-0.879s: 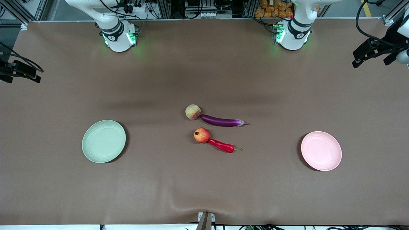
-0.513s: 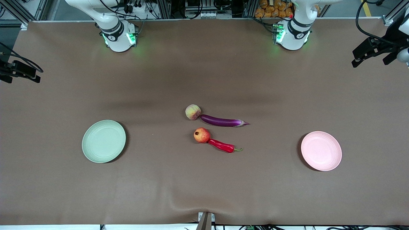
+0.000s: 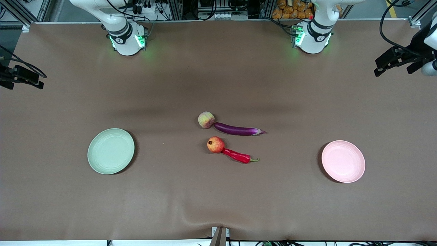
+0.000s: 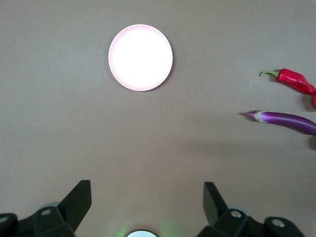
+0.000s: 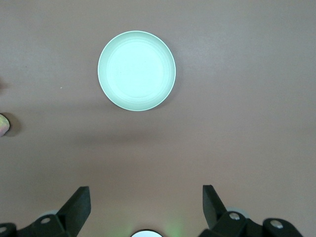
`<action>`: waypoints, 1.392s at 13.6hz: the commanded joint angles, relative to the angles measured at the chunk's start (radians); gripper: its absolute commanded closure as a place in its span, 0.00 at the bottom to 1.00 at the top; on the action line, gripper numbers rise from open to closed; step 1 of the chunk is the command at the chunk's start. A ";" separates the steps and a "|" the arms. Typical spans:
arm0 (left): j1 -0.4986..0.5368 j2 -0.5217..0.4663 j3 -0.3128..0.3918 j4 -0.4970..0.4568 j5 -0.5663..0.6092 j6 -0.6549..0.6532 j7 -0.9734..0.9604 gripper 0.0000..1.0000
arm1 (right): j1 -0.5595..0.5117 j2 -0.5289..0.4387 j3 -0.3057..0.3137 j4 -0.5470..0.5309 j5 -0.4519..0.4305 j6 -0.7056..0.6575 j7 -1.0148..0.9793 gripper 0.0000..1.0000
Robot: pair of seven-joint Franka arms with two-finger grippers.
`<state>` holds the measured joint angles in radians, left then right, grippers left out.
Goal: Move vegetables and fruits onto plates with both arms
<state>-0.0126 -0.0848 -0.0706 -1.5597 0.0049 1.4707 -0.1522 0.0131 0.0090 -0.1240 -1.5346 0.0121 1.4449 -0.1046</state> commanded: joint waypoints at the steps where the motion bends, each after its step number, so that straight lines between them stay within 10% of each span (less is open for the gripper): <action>1: -0.006 0.034 -0.009 0.020 -0.020 -0.015 -0.009 0.00 | 0.004 0.000 0.003 0.005 -0.006 0.003 0.009 0.00; 10: -0.227 0.342 -0.063 0.078 0.066 0.284 -0.507 0.00 | 0.011 0.003 0.003 0.004 -0.004 0.003 0.011 0.00; 19: -0.231 0.405 -0.063 0.086 0.119 0.370 -0.555 0.00 | 0.171 0.134 0.003 -0.001 0.123 0.005 0.011 0.00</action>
<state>-0.2445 0.3135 -0.1307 -1.4914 0.0994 1.8419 -0.7010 0.1284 0.1240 -0.1149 -1.5415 0.1261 1.4533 -0.1035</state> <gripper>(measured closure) 0.000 0.000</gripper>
